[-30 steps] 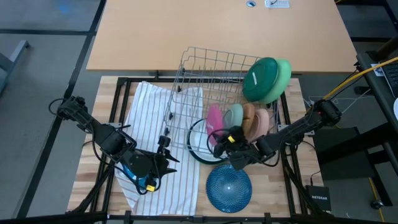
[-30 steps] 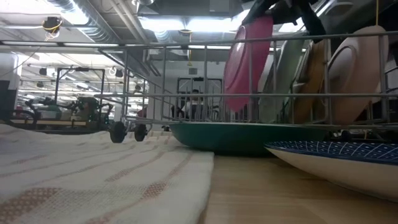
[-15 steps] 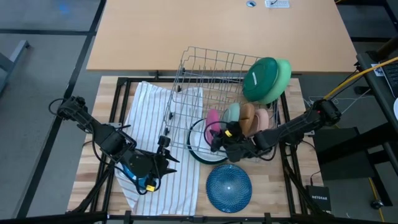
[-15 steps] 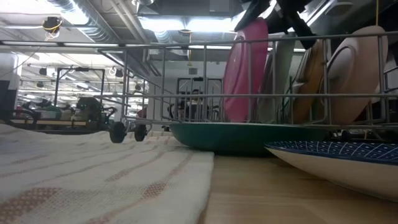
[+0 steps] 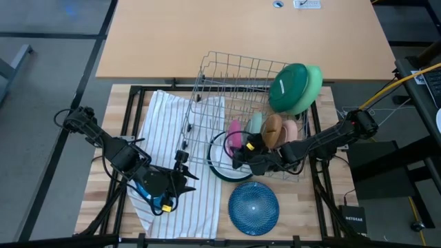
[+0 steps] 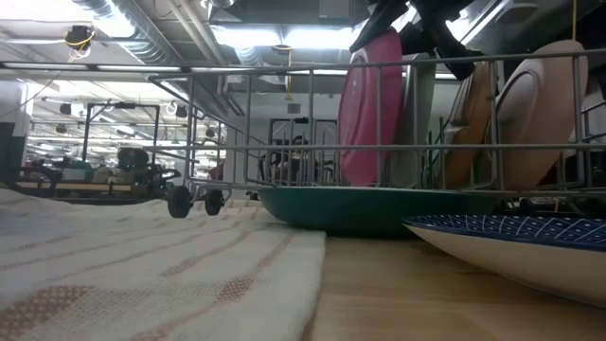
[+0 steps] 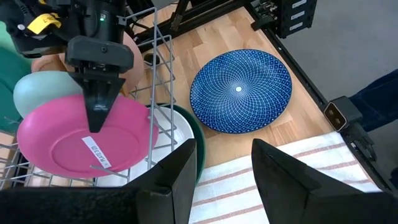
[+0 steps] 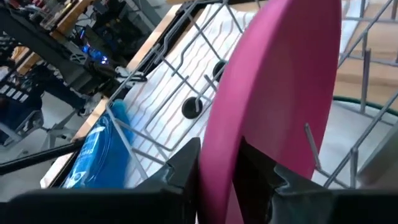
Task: Sort dishes
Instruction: Put the pink plate in the dish rack
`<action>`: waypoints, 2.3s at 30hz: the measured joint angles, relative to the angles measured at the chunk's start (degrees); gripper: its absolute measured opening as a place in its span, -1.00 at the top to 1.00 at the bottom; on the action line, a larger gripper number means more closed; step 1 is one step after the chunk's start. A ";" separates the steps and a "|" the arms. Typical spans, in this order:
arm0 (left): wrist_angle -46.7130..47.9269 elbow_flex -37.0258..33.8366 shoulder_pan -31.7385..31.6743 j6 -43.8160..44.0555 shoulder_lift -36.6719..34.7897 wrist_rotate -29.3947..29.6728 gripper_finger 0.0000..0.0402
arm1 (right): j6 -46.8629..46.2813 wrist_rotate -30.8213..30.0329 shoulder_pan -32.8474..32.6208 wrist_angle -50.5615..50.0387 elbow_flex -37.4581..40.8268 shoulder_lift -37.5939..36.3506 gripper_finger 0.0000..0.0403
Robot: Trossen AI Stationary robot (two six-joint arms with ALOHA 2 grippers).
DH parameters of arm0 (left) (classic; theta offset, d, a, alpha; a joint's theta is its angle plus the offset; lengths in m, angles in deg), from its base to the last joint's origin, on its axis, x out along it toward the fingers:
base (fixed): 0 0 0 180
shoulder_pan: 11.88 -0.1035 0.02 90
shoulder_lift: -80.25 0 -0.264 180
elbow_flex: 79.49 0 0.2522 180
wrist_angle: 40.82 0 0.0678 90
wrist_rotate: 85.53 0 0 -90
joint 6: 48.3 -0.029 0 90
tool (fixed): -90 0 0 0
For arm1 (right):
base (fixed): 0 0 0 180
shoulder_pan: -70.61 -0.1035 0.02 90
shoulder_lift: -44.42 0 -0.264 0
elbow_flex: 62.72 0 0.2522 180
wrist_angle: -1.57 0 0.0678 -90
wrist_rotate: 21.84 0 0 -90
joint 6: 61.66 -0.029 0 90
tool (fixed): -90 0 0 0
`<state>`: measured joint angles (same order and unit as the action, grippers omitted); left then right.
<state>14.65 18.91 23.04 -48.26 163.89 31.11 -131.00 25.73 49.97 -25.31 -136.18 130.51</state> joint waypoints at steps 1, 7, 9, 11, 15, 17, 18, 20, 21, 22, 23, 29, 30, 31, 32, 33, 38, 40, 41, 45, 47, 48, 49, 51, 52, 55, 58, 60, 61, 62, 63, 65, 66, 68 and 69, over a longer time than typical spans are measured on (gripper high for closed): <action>0.11 0.00 0.00 0.01 0.00 0.00 0.29 | -0.97 0.04 0.00 0.04 0.00 0.00 0.56; 1.87 0.00 0.00 1.05 0.00 0.00 0.29 | -6.48 -1.93 0.02 -0.55 -0.33 0.00 0.70; 2.38 0.00 0.00 1.63 0.00 -0.02 0.29 | -7.01 -2.74 0.08 -1.27 -0.99 0.05 0.77; 3.42 0.00 -0.02 1.74 0.00 -0.01 0.29 | -7.48 -3.32 0.09 -0.98 -1.79 0.16 0.83; 3.29 0.00 -0.02 2.59 0.00 -0.02 0.29 | -8.67 -5.65 0.09 -0.05 -4.34 0.13 0.84; 3.31 0.00 0.00 2.72 0.00 -0.02 0.29 | -8.72 -6.23 0.09 -0.28 -5.23 0.13 0.83; 3.31 0.00 0.00 2.72 0.00 -0.02 0.29 | -8.74 -6.69 0.09 -0.40 -5.68 0.13 0.81; 3.24 0.00 -0.02 2.82 0.00 -0.01 0.29 | -8.75 -8.13 0.11 -0.45 -6.55 0.13 0.80; 3.22 0.00 -0.02 2.90 0.00 -0.02 0.29 | -8.84 -8.91 0.15 -0.49 -7.00 0.13 0.80; 3.22 0.00 -0.01 2.92 0.00 -0.02 0.29 | -9.26 -9.49 0.15 -0.49 -7.35 0.13 0.81; 3.22 0.00 -0.02 2.94 0.00 -0.02 0.29 | -10.08 -10.20 0.17 -0.49 -7.68 0.13 0.82; 3.20 0.00 -0.02 3.28 0.00 -0.02 0.29 | -12.54 -14.43 0.50 -0.42 -8.17 0.13 0.83; 3.20 0.00 -0.02 3.36 0.00 -0.02 0.29 | -13.35 -14.42 0.76 -0.65 -8.17 0.13 0.82; 3.18 0.00 -0.01 3.36 0.00 -0.02 0.29 | -14.33 -14.37 0.94 -0.95 -8.17 0.13 0.82; 3.19 0.00 0.00 3.37 0.00 -0.02 0.29 | -14.68 -14.36 1.35 -1.33 -8.17 0.13 0.82; 3.18 0.00 0.00 3.57 0.00 -0.02 0.29 | -14.80 -14.38 1.71 -1.67 -8.17 0.13 0.82; 3.18 0.00 0.10 4.17 0.00 -0.02 0.29 | -14.85 -13.92 3.64 -2.46 -8.17 0.11 0.81; 3.18 0.00 0.33 4.19 0.00 -0.02 0.29 | -14.85 -13.08 4.35 -2.60 -8.17 0.11 0.80; 3.18 0.00 0.37 4.23 0.00 -0.02 0.29 | -14.85 -12.62 4.76 -2.67 -8.17 0.11 0.80; 3.18 0.00 0.87 4.05 0.00 -0.04 0.29 | -14.84 -9.33 6.27 -3.78 -8.17 0.09 0.79; 3.18 0.00 1.21 4.04 0.00 -0.02 0.29 | -14.85 -7.52 6.97 -4.43 -8.17 0.09 0.79; 3.18 0.00 1.25 4.03 0.00 -0.03 0.29 | -14.85 -6.86 7.23 -4.66 -8.17 0.09 0.79; 3.20 0.00 1.39 4.04 0.00 -0.04 0.29 | -14.87 -6.30 7.39 -4.82 -8.17 0.09 0.79; 3.24 0.00 1.64 4.06 0.00 -0.04 0.29 | -14.89 -5.61 7.77 -5.13 -8.17 0.07 0.78; 3.23 0.00 1.77 4.04 0.00 -0.04 0.29 | -14.90 -5.47 8.00 -5.11 -8.17 0.07 0.78; 3.42 0.00 2.03 4.05 0.00 -0.06 0.29 | -14.90 -5.39 8.25 -5.12 -8.17 0.07 0.78; 4.23 0.00 2.25 4.06 0.00 -0.04 0.29 | -14.89 -4.70 8.48 -5.12 -8.17 0.07 0.78; 4.49 0.00 2.25 4.07 0.00 -0.04 0.29 | -14.63 -3.95 8.79 -5.12 -8.17 0.07 0.78; 4.43 0.00 2.25 4.12 0.00 -0.04 0.29 | -14.48 -3.30 8.79 -5.14 -8.17 0.07 0.78; 4.46 0.00 2.25 4.12 0.00 -0.04 0.29 | -14.45 -2.90 8.79 -5.16 -8.17 0.07 0.78; 4.48 0.00 2.25 4.14 0.00 -0.04 0.29 | -14.46 -2.76 8.79 -5.16 -8.17 0.07 0.78; 4.44 0.00 2.25 4.17 0.00 -0.04 0.29 | -14.45 -2.54 8.79 -5.16 -8.17 0.07 0.78; 4.46 0.00 2.25 4.12 0.00 -0.04 0.29 | -14.44 -2.54 8.79 -5.16 -8.17 0.07 0.78; 4.44 0.00 2.25 4.11 0.00 -0.04 0.29 | -14.43 -2.49 8.74 -5.14 -8.17 0.07 0.78; 4.44 0.00 2.25 4.15 0.00 -0.04 0.29 | -14.43 -2.43 8.72 -5.14 -8.17 0.07 0.78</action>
<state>19.10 18.91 25.29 -44.11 163.89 31.06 -145.43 23.30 58.69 -30.45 -144.36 130.57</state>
